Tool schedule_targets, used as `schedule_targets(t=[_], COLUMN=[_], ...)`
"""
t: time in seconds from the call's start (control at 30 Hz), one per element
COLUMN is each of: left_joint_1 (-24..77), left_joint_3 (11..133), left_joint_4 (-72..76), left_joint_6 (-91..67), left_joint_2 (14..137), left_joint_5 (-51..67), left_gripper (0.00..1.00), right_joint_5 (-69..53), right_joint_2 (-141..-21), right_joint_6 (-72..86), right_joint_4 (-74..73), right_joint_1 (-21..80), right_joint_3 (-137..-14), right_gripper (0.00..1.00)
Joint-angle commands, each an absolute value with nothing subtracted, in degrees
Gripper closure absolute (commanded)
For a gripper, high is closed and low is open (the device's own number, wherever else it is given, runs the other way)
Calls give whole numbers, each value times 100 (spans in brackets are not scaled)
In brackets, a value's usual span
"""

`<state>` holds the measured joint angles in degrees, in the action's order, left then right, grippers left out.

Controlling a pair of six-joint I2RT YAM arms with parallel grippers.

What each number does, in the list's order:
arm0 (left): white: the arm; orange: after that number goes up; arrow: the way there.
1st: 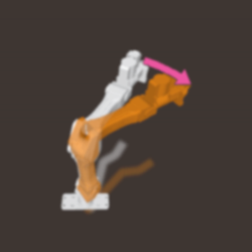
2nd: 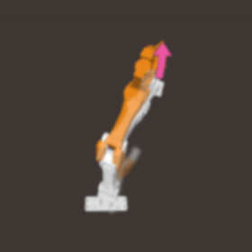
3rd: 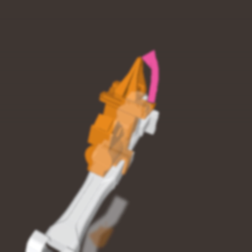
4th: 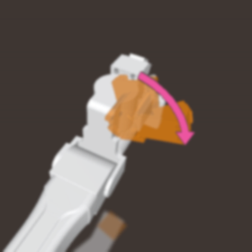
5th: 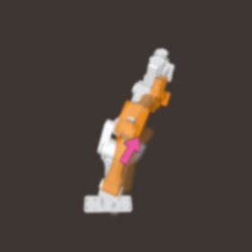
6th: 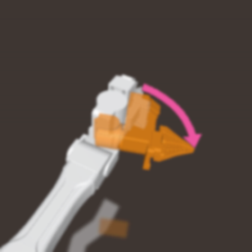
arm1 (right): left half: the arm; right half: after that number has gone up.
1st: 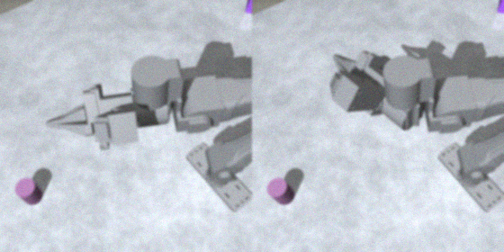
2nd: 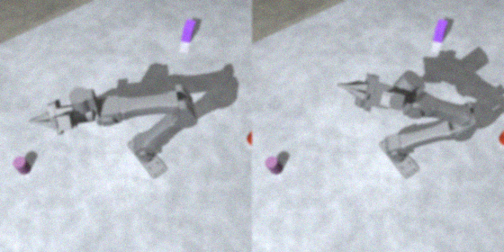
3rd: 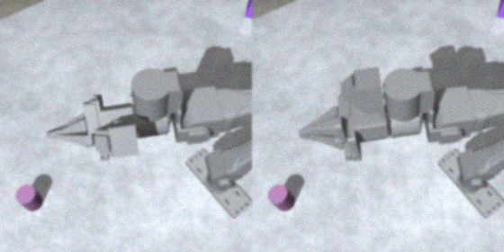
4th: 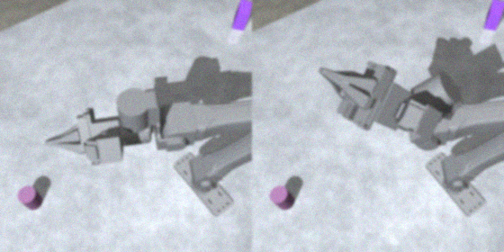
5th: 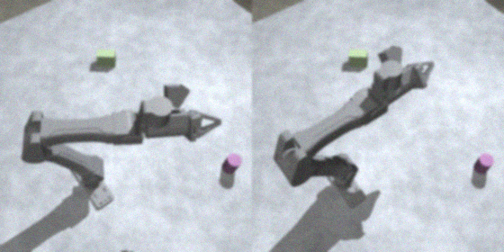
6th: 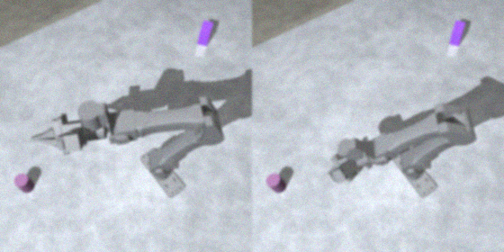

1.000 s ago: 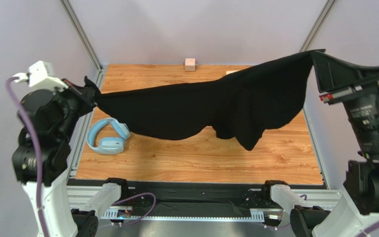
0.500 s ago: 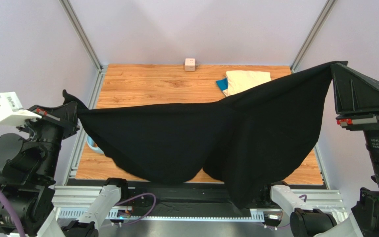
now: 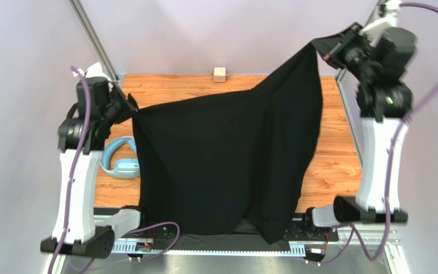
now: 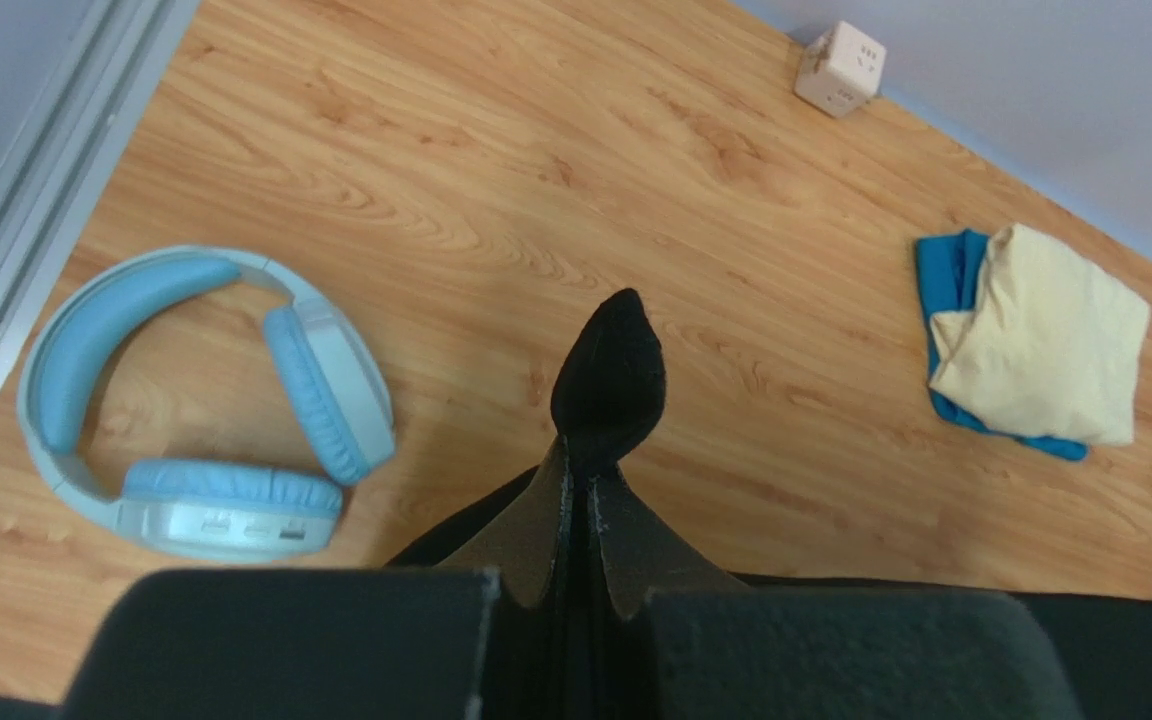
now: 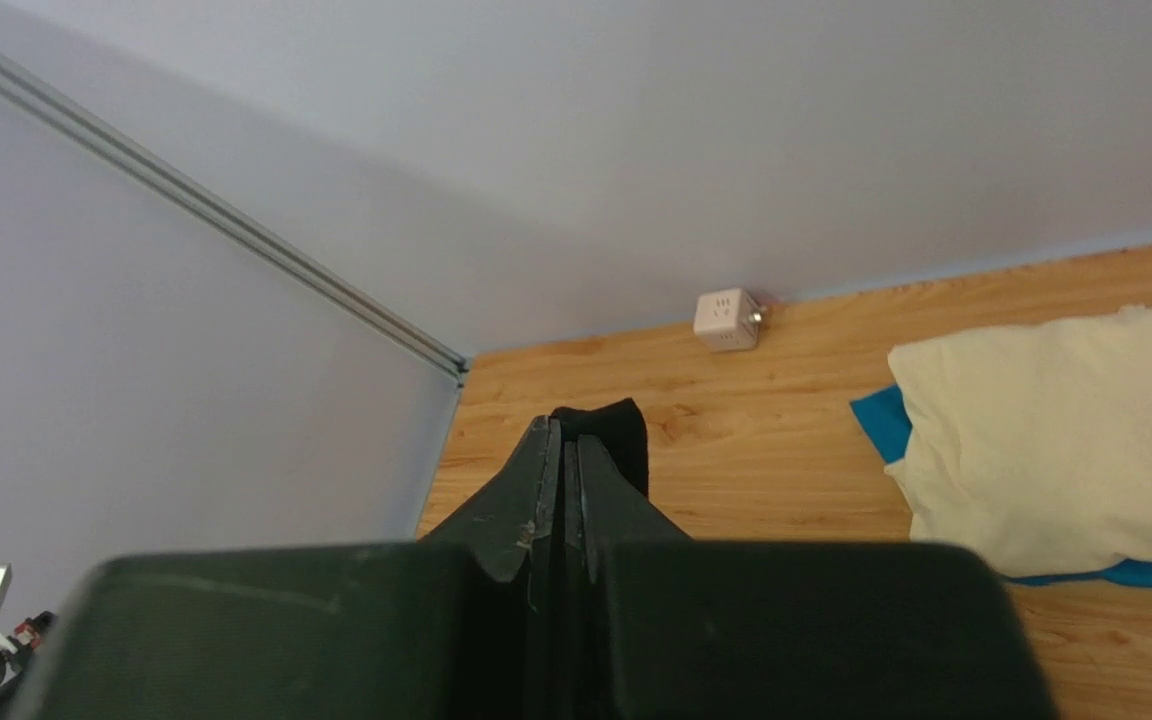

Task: Fold and stack the t-shirts

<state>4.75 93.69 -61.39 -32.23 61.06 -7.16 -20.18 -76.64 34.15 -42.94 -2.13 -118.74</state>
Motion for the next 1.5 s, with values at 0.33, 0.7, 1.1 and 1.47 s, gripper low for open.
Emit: schedule_targets(t=[0.33, 0.7, 1.1, 1.47], left_joint_1=[492, 492, 659, 677], left_joint_3=[11414, 10997, 5805, 5247], left_joint_4=[-4640, -4799, -5089, -5685], left_joint_6=[-3111, -2839, -2909, -3022], left_joint_2=[8366, 7674, 5187, 5151], left_joint_5=[-493, -53, -369, -527], left_gripper=[100, 100, 100, 100], right_joint_5=[-2882, -3638, -4526, -4412], right_joint_2=[-10495, -8722, -5732, -4966], right_joint_6=[5281, 5352, 5652, 4520], right_joint_4=[-2640, -2320, -3303, -6869], right_joint_1=[-457, -1107, -1002, -1020], right_joint_3=[-14854, -13592, -8195, -6178], right_gripper=[100, 100, 100, 100])
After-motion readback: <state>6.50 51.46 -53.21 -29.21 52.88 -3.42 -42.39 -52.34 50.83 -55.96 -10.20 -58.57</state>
